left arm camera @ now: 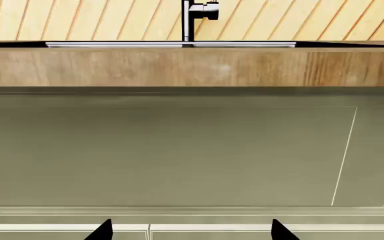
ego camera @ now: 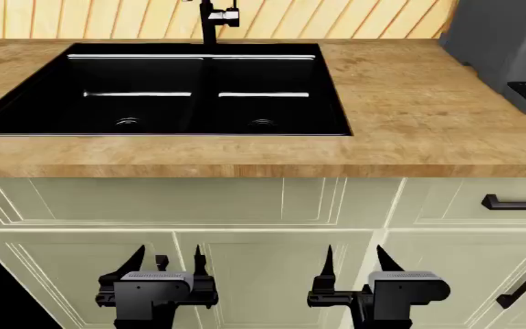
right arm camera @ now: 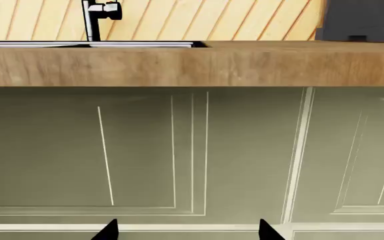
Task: Move the drinks to the dining counter.
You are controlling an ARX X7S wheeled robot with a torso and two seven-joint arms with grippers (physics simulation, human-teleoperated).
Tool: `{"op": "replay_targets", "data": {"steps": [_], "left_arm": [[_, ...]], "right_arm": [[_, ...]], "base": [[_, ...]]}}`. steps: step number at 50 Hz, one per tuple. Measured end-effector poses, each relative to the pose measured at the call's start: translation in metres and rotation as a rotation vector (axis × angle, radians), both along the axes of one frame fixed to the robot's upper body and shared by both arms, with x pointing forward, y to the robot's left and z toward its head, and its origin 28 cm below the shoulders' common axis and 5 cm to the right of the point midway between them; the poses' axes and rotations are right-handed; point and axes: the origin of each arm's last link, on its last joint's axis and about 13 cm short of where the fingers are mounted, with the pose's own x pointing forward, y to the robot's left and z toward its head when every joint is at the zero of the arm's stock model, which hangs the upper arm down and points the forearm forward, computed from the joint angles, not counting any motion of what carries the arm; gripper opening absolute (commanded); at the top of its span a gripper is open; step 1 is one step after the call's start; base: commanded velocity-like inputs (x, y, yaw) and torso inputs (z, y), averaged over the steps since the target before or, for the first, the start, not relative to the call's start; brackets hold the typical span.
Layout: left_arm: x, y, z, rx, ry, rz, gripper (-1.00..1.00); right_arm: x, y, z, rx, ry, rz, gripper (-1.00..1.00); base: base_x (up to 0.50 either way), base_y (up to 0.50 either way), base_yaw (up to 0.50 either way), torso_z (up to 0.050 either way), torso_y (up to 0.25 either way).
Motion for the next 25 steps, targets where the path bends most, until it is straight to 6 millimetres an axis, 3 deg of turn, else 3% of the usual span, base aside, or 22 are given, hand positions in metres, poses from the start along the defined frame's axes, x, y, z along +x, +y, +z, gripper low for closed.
{"op": "replay_targets", "data": {"steps": [16, 25], "left_arm": [[-0.0008, -0.0001, 0.0, 0.008, -0.002, -0.004, 1.0], [-0.0008, 0.0001, 0.0003, 0.013, -0.003, -0.003, 1.0]], "right_arm": [[0.0001, 0.0005, 0.0002, 0.012, -0.011, -0.006, 1.0], [0.0005, 0.0011, 0.0002, 0.013, -0.01, -0.008, 1.0]], "base": [[-0.01, -0.02, 0.0, 0.0, 0.0], [-0.42, -0.4, 0.0, 0.0, 0.0]]}}
